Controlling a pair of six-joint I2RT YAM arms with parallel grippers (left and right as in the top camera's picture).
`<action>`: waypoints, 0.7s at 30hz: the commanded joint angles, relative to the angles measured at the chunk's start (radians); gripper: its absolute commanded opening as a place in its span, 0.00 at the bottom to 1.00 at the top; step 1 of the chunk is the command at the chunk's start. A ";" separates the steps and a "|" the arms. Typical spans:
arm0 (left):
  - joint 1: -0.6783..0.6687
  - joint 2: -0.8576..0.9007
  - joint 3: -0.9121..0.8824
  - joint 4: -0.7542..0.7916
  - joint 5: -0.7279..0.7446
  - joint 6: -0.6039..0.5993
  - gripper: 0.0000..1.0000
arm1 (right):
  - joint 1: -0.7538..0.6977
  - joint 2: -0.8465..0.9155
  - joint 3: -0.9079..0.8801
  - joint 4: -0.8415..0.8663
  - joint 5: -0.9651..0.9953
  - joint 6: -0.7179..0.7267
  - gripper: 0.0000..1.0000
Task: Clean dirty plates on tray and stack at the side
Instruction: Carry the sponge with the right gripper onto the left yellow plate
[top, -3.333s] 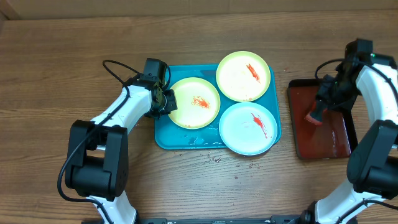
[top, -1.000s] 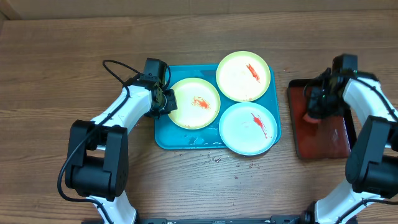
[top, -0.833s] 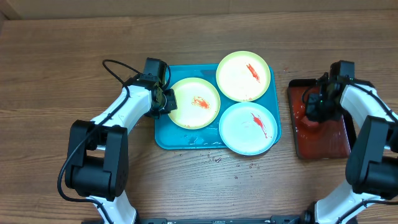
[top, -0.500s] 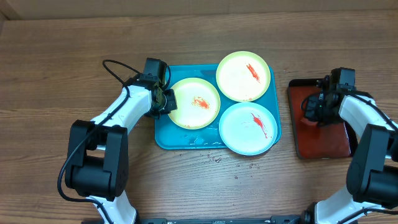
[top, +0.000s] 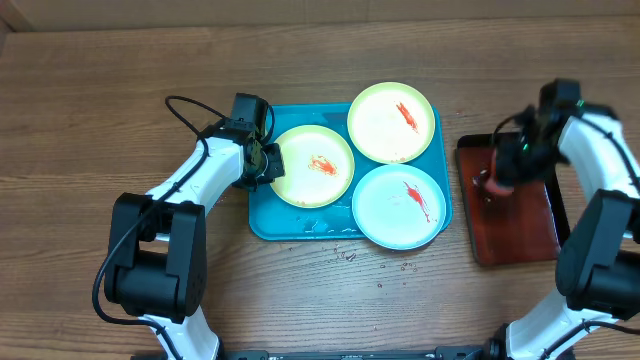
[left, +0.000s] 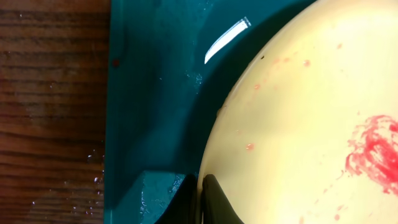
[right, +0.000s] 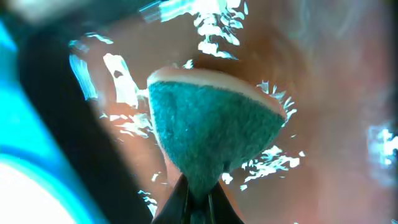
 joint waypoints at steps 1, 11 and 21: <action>0.007 0.002 0.007 0.003 0.023 0.056 0.04 | 0.005 -0.011 0.153 -0.063 -0.042 0.010 0.04; 0.014 0.002 0.007 0.020 0.163 0.137 0.04 | 0.122 -0.067 0.255 -0.086 -0.395 -0.057 0.04; 0.092 0.002 0.007 -0.011 0.144 0.001 0.04 | 0.476 -0.074 0.243 0.061 -0.266 0.137 0.04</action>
